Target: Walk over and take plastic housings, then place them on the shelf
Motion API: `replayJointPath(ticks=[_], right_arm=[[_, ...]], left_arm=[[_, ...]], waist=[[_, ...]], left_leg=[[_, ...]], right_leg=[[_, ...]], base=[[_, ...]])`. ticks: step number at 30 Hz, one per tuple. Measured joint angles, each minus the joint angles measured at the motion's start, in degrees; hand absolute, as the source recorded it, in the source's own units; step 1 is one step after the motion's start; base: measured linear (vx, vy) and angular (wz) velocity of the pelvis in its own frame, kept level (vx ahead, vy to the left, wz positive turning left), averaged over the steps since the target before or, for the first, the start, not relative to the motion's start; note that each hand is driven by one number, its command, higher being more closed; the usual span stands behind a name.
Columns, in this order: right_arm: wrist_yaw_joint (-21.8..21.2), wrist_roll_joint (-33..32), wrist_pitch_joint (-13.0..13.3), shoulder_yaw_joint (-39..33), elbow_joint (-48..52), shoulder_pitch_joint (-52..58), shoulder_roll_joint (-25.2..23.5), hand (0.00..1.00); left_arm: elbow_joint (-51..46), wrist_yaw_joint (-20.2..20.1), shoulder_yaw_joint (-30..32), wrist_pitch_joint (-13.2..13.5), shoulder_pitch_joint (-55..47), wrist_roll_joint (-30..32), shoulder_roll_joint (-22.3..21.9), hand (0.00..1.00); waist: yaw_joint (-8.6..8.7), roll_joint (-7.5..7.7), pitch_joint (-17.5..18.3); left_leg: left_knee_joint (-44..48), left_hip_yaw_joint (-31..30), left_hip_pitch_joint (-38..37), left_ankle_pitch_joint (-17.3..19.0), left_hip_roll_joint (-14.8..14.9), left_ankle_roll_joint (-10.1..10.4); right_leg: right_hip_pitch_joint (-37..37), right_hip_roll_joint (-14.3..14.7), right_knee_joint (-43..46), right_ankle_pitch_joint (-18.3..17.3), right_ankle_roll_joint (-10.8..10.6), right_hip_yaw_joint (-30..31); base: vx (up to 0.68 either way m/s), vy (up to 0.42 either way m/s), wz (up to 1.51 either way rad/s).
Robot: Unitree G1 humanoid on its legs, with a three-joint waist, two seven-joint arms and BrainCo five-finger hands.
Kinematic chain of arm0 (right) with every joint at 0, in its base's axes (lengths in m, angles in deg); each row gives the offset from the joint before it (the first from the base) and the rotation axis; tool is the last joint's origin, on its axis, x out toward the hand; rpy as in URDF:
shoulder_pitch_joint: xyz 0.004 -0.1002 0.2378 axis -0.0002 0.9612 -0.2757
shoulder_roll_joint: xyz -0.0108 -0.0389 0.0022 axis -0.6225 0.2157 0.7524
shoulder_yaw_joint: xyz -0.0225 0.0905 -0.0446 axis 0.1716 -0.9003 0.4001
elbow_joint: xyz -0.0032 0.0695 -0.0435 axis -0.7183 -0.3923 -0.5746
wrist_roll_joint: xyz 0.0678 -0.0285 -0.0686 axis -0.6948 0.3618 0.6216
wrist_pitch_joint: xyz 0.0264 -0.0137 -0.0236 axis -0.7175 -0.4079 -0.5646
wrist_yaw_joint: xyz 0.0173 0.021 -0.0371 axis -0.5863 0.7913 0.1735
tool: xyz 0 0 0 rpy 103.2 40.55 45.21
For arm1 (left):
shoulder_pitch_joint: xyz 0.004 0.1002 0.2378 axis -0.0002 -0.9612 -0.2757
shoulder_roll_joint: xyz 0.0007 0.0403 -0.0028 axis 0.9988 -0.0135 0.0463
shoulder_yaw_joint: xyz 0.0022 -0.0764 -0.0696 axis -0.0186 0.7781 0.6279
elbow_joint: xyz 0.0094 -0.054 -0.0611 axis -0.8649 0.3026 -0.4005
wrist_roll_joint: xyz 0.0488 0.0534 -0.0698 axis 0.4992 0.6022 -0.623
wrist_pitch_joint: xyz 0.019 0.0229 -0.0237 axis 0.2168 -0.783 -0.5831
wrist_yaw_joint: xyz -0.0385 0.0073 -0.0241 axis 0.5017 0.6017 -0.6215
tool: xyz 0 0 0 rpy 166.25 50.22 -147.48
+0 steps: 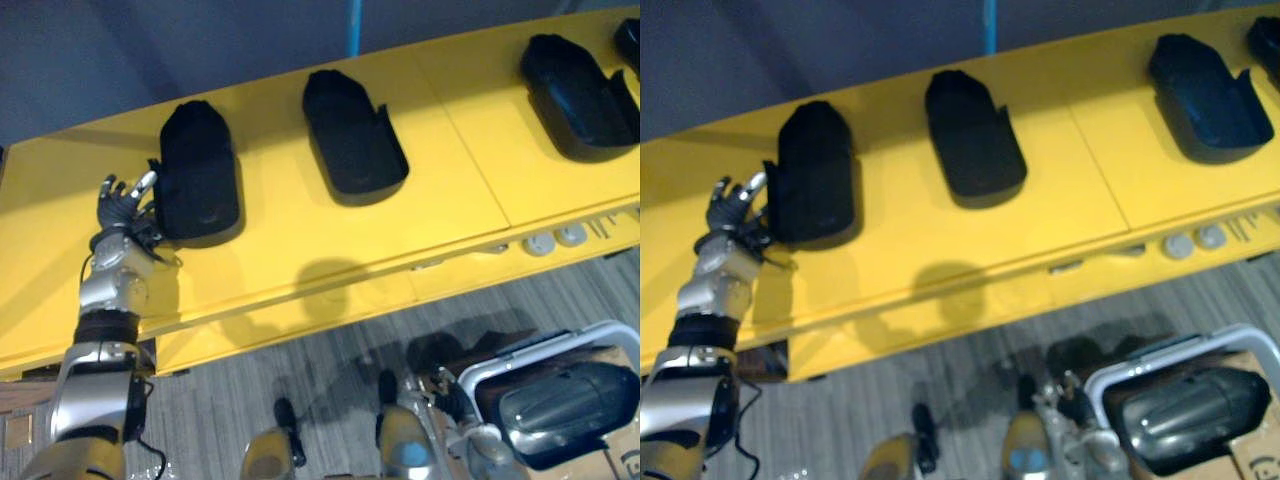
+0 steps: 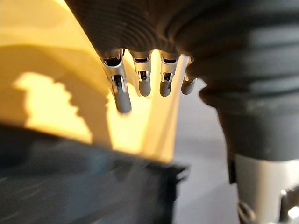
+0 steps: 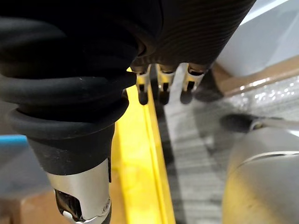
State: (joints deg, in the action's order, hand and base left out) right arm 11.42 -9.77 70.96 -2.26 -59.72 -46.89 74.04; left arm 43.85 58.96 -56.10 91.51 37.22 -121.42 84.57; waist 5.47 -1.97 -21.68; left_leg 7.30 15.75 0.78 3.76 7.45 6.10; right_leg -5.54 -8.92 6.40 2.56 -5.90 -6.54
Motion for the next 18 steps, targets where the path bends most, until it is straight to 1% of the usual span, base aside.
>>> replayJointPath(ticks=[1, 2, 3, 4, 6, 7, 8, 9, 11, 13, 14, 16, 18], right_arm=[[0.53, 0.00, 0.26, -0.02, 0.02, 0.20, -0.07, 0.00], [2.45, 0.08, 1.38, -0.01, 0.12, 0.82, -0.43, 0.00], [3.07, 0.08, 1.80, -0.02, 0.25, 1.05, -0.66, 0.00], [4.27, 0.19, 2.30, -0.03, 0.67, 1.38, -1.02, 0.00], [7.07, 0.68, 2.56, -0.05, 1.09, 1.79, -1.91, 0.00], [7.67, 0.89, 2.56, -0.07, 1.36, 1.84, -2.08, 0.00], [8.83, 1.46, 2.55, -0.08, 1.93, 2.06, -2.32, 0.00], [9.52, 1.72, 2.55, -0.11, 2.56, 2.33, -2.47, 0.00], [10.62, 1.75, 2.55, -0.53, 3.44, 2.83, -2.78, 0.00], [11.25, 2.40, 2.50, -0.71, 4.14, 3.62, -3.12, 0.00], [11.33, 2.85, 2.50, -0.74, 4.71, 4.24, -3.29, 0.00], [12.17, 2.86, 2.46, -0.76, 5.29, 4.18, -3.48, 0.00], [12.79, 2.86, 2.45, -1.82, 5.54, 4.20, -3.74, 0.00]], left_arm=[[-0.03, 0.57, 0.24, 1.58, -0.01, 0.14, -0.24, 0.00], [-0.78, 2.07, 0.23, 5.54, -0.48, 0.25, -0.51, 0.00], [-1.67, 2.52, 0.34, 6.99, -0.93, 0.34, -0.52, 0.00], [-3.52, 3.09, 0.66, 9.34, -1.73, 1.15, -0.54, 0.00], [-8.75, 4.20, 4.40, 15.01, -3.91, 5.06, -2.48, 0.00], [-9.90, 4.27, 4.97, 16.24, -4.82, 5.68, -2.78, 0.00], [-11.85, 4.20, 5.09, 17.98, -6.88, 7.63, -2.88, 0.00], [-13.79, 4.10, 5.22, 19.20, -8.52, 8.76, -3.15, 0.00], [-18.57, 3.91, 6.42, 21.47, -11.33, 10.69, -5.28, 0.00], [-22.69, 3.59, 6.55, 22.98, -14.17, 11.53, -6.71, 0.00], [-25.13, 3.56, 6.56, 23.85, -15.88, 11.58, -7.62, 0.00], [-28.90, 3.42, 6.72, 24.45, -18.88, 12.08, -8.44, 0.00], [-32.48, 3.00, 7.25, 24.47, -22.10, 13.95, -9.78, 0.00]], waist=[[-0.01, 0.00, 0.00], [0.03, 0.05, 0.05], [0.13, 0.10, 0.12], [0.09, 0.18, 0.19], [-0.21, 0.31, 1.23], [-0.21, 0.31, 1.59], [-0.12, 0.30, 2.51], [-0.27, 0.34, 3.45], [-0.63, 0.37, 4.62], [-1.09, 0.32, 6.10], [-1.57, 0.23, 7.41], [-1.81, 0.18, 8.73], [-1.86, 0.10, 9.28]], left_leg=[[-0.01, -0.06, -0.17, 0.00, -0.01, 0.00], [-0.27, -0.26, -1.00, 0.00, -0.01, 0.00], [-0.39, -0.43, -1.27, 0.00, -0.02, 0.01], [-0.84, -0.54, -1.76, -0.06, -0.04, 0.10], [-1.04, -0.86, -1.72, -0.08, -0.08, 0.12], [-1.09, -0.89, -1.77, -0.08, -0.10, 0.12], [-1.32, -1.04, -2.01, -0.07, -0.17, 0.12], [-1.72, -0.98, -2.23, -0.08, -0.25, 0.12], [-2.26, -1.18, -3.82, -0.05, -0.47, 0.16], [-3.03, -1.31, -4.87, -0.04, -0.60, 0.17], [-3.14, -1.37, -4.84, 0.02, -0.63, 0.23], [-3.35, -1.60, -4.85, 0.01, -0.73, 0.22], [-3.57, -2.11, -5.47, 0.01, -0.94, 0.21]], right_leg=[[0.24, -0.01, -0.09, 0.01, -0.01, -0.08], [1.37, -0.01, -0.60, 0.02, -0.03, -0.47], [1.86, -0.01, -0.91, 0.04, -0.05, -0.75], [2.35, 0.01, -1.14, 0.04, -0.05, -0.91], [2.90, 0.06, -2.18, 0.27, -0.18, -1.30], [3.09, 0.07, -2.43, 0.32, -0.23, -1.35], [3.72, 0.08, -3.15, 0.52, -0.29, -1.53], [3.86, 0.09, -3.49, 0.61, -0.37, -1.53], [6.05, 0.01, -4.89, 0.79, -0.59, -1.99], [7.59, -0.01, -6.10, 0.89, -0.75, -2.54], [7.72, 0.00, -6.53, 0.95, -0.75, -2.71], [8.02, -0.02, -7.03, 1.15, -0.77, -2.97], [8.97, -0.13, -7.51, 1.24, -0.82, -3.33]], base=[[0.02, 0.000, 0.05], [0.03, 0.000, 0.06], [0.03, -0.003, 0.07], [0.02, -0.006, 0.10], [0.03, -0.007, 0.07], [0.05, -0.002, 0.05], [0.06, 0.000, 0.04], [0.09, 0.001, 0.05], [0.09, 0.001, 0.05], [0.07, -0.006, 0.07], [0.06, -0.014, 0.05], [0.03, -0.014, 0.06], [0.02, -0.001, 0.07]])
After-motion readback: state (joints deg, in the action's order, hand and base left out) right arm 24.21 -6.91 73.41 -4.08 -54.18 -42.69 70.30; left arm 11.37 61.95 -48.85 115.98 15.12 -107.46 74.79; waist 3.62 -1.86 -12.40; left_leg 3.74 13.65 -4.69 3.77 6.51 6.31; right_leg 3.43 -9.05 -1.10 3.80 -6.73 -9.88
